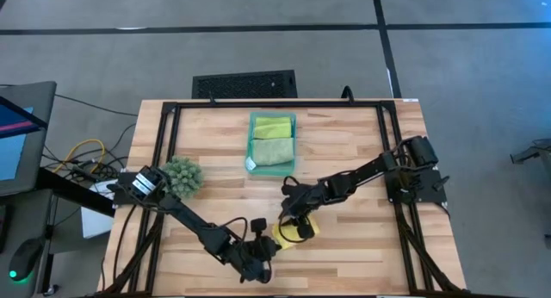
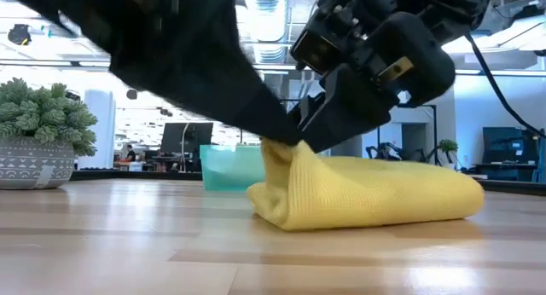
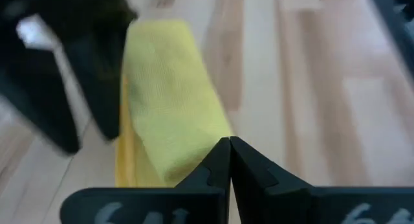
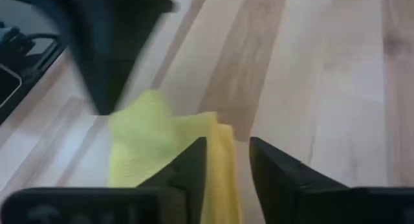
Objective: Fold microfiber towels
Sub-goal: Fold the yellow microfiber cloth
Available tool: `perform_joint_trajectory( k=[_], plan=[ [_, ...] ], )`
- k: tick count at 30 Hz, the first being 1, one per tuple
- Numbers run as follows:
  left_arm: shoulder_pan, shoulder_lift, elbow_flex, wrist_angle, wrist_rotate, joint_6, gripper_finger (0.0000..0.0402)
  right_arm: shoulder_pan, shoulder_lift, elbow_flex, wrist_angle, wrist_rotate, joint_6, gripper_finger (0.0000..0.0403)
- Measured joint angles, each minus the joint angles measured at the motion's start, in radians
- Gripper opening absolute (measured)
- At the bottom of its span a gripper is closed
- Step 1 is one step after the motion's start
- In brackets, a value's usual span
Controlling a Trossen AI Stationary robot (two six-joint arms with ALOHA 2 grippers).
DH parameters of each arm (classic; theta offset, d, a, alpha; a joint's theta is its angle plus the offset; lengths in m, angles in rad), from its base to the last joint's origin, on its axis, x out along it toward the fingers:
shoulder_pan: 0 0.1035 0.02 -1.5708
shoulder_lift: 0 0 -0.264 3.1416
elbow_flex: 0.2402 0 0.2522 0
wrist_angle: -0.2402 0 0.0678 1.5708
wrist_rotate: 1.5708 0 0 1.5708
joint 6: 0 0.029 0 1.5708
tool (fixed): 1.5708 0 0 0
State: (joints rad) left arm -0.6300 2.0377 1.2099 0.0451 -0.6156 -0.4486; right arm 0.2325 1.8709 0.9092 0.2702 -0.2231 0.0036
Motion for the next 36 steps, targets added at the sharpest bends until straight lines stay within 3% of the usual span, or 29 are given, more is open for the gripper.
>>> perform_joint_trajectory(
  k=[4, 9, 13, 16, 20, 30, 36],
  plan=[
    [0.001, 0.000, 0.017, 0.007, 0.000, 0.011, 0.0000, -0.023, -0.051, -0.001, -0.062, 0.048, 0.053, 0.0166],
    [0.000, -0.005, 0.019, -0.053, -0.060, -0.058, 0.0000, -0.022, -0.182, -0.015, -0.240, 0.131, 0.033, 0.0165],
    [-0.014, -0.040, 0.019, -0.101, -0.119, -0.137, 0.0000, 0.040, -0.290, -0.168, -0.096, 0.119, 0.018, 0.0147],
    [-0.018, -0.043, 0.019, -0.046, -0.080, -0.078, 0.0000, 0.080, -0.328, -0.307, 0.058, 0.120, 0.032, 0.0131],
    [0.023, -0.002, 0.019, 0.027, -0.071, -0.057, 0.0000, 0.094, -0.323, -0.400, 0.186, 0.118, 0.108, 0.0111],
    [0.091, 0.028, 0.013, -0.220, -0.069, -0.338, 0.0000, 0.046, -0.156, -0.400, 0.225, 0.120, 0.162, 0.0083],
    [0.076, 0.019, 0.024, -0.226, -0.042, -0.358, 0.0000, 0.060, -0.204, -0.403, 0.187, 0.122, 0.164, 0.0075]
  ],
)
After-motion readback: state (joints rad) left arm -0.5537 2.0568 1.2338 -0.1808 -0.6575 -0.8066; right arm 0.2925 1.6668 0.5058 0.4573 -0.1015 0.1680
